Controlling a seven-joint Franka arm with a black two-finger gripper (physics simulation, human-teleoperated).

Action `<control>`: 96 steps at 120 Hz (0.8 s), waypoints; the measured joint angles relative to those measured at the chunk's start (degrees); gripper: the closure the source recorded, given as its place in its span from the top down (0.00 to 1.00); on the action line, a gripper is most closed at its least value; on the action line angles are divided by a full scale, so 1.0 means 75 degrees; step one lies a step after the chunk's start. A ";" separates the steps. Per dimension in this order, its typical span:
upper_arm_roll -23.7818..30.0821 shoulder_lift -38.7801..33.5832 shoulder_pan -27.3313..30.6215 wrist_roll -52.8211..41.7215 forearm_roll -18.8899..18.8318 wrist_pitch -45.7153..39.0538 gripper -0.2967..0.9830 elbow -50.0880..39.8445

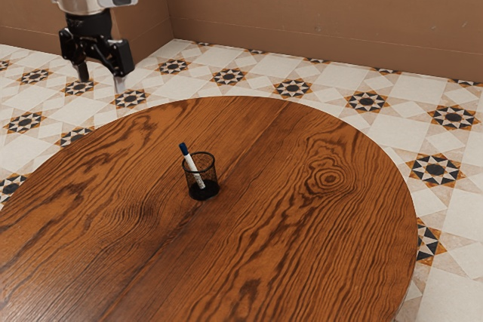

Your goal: Take the marker out of the pen holder and place it to the left of the pen holder.

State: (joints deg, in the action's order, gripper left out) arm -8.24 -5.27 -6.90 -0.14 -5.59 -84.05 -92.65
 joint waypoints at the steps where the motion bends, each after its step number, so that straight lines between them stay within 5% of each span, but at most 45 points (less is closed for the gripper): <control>1: 0.0000 0.0002 -0.0004 0.0000 -0.0004 0.0005 0.77 0.0000; 16: -0.0003 0.0072 -0.0023 -0.0003 -0.0039 -0.0057 0.77 0.0002; 96: -0.0038 0.3076 -0.0042 0.0243 0.0743 -0.4445 0.77 -0.1022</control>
State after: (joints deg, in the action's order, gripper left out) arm -8.52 17.80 -7.22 1.68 -0.02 -117.39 -100.31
